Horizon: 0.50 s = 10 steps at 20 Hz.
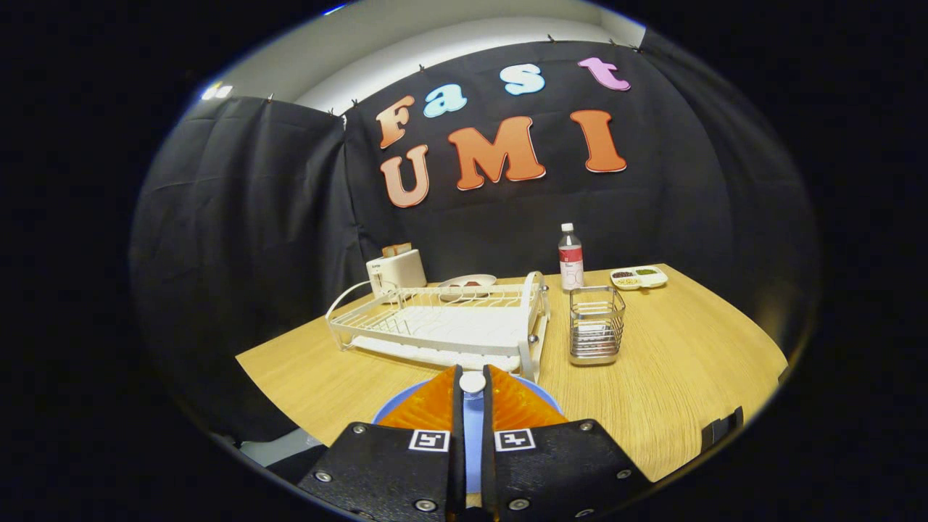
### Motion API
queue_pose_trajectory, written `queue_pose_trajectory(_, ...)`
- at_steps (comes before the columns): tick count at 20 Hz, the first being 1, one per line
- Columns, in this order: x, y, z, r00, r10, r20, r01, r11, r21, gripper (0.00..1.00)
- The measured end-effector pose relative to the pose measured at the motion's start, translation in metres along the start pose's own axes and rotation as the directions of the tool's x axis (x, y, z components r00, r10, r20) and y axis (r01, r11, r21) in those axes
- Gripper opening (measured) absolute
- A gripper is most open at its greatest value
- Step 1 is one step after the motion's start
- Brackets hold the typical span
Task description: Take the plate from the dish rack, then take the spoon from the basket and place it into the plate.
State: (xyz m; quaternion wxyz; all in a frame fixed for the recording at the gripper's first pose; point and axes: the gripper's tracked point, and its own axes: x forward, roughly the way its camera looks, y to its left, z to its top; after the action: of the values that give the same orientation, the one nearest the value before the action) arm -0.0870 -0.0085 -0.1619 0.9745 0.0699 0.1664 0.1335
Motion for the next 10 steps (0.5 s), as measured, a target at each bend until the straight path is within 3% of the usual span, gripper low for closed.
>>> queue_pose_trajectory(5, 0.0, -0.005, -0.009, 1.0, 0.006, -0.015, -0.006, 0.999, 0.052, 0.1)
queue_pose_trajectory(10, 0.003, 0.0, -0.016, 0.999, 0.011, -0.052, -0.008, 0.999, 0.054, 0.24)
